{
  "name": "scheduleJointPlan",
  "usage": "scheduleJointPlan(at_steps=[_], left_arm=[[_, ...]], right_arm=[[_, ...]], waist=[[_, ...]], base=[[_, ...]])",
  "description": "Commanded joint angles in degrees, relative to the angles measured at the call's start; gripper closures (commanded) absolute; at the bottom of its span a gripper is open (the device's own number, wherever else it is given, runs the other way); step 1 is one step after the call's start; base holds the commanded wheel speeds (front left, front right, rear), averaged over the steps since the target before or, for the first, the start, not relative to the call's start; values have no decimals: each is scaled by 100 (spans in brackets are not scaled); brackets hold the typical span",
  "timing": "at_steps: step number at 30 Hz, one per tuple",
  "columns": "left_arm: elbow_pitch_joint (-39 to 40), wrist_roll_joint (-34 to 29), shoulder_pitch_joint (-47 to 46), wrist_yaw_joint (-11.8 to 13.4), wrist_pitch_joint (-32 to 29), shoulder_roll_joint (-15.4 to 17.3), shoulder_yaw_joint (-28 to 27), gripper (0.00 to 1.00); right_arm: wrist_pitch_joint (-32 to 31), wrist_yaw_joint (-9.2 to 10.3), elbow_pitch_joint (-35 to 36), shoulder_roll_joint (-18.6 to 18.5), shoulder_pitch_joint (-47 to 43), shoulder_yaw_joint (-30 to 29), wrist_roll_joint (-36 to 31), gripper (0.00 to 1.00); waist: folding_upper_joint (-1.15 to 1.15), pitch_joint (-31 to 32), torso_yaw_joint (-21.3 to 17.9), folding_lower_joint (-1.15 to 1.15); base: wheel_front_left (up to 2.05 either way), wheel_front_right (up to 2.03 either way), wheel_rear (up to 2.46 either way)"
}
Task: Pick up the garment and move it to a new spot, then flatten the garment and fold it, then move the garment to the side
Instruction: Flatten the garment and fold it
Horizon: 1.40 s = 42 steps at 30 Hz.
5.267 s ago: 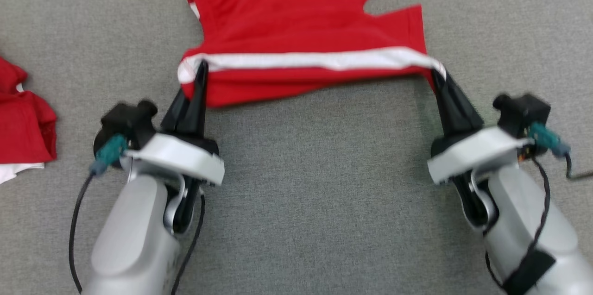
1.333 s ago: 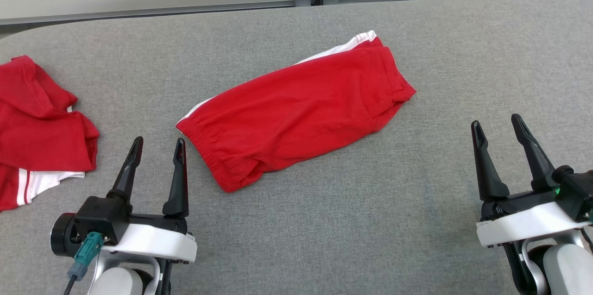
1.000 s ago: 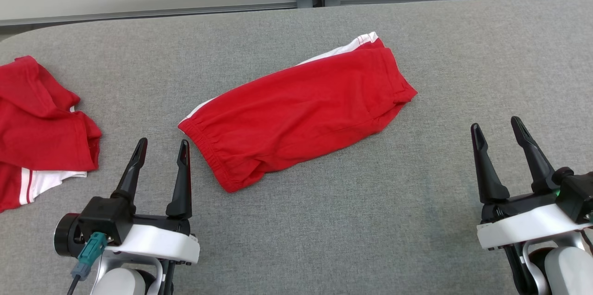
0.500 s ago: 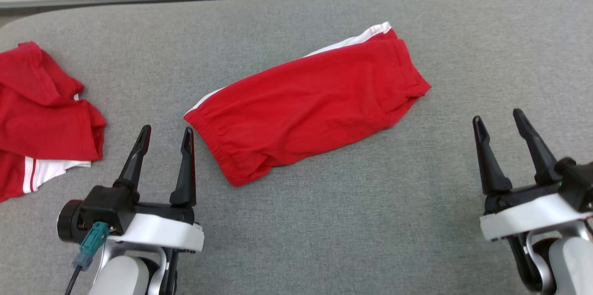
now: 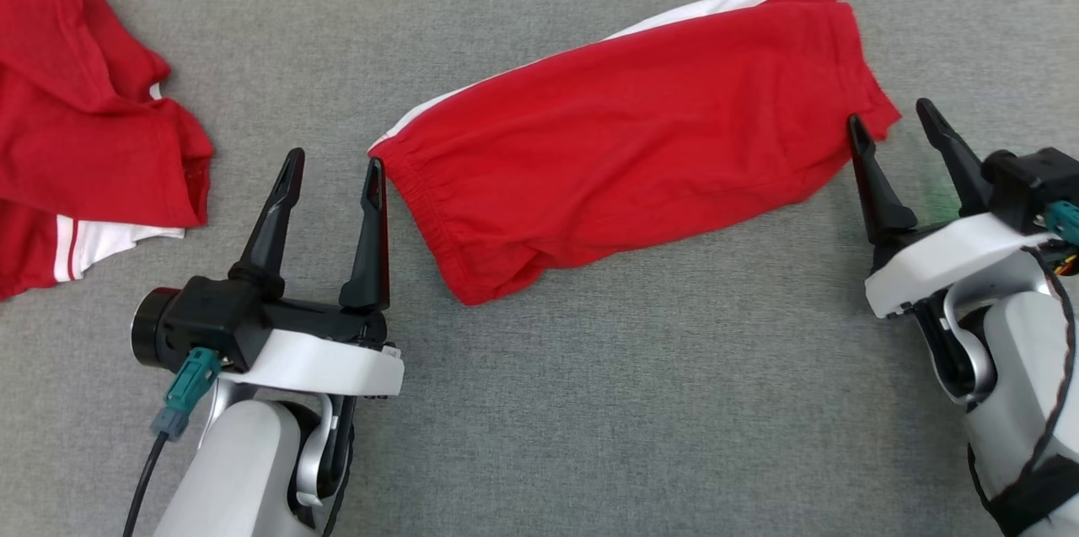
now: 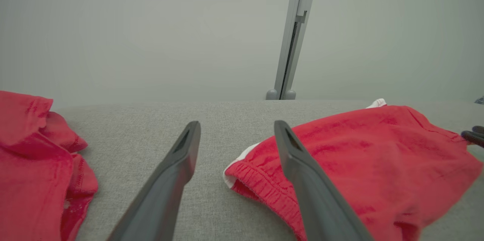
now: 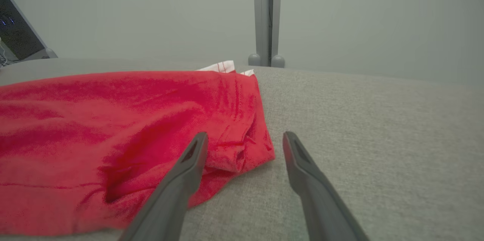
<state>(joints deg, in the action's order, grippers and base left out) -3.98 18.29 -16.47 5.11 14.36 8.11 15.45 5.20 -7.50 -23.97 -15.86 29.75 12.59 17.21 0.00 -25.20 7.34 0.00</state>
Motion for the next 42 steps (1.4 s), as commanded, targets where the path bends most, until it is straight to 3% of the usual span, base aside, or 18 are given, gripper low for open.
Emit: scheduleJointPlan(at_steps=[1,7,8,9,10,17,26,42], left_arm=[[-35,-24,-110,-31,43,-11,-1,0],[-183,-59,-195,-88,72,-59,15,0],[-191,-62,-186,-92,72,-56,2,0],[-197,-63,-179,-95,77,-50,-9,0],[-200,-67,-178,-90,75,-49,-19,0],[-205,-99,-115,-106,85,-40,-52,0],[-178,-76,94,-82,84,39,-78,0],[-36,-25,318,2,-59,150,-1,0]], right_arm=[[-14,2,-271,-18,161,64,63,0],[-139,1,-1221,181,499,465,432,0],[-156,0,-1292,224,523,539,497,16],[-140,0,-1354,236,543,589,551,64],[-114,0,-1397,267,549,654,640,98],[316,1,-1499,273,465,818,810,100],[785,7,-1263,298,-529,499,986,100],[636,8,-415,467,-1744,-375,807,100]], waist=[[0,-69,77,0],[0,-37,74,0],[0,-32,58,0],[0,-27,39,0],[0,-23,20,0],[0,55,-112,0],[0,327,-347,0],[0,632,-521,0]], base=[[0,0,0],[0,0,0],[0,0,0],[0,0,0],[0,0,0],[0,0,0],[0,0,0],[0,0,0]])
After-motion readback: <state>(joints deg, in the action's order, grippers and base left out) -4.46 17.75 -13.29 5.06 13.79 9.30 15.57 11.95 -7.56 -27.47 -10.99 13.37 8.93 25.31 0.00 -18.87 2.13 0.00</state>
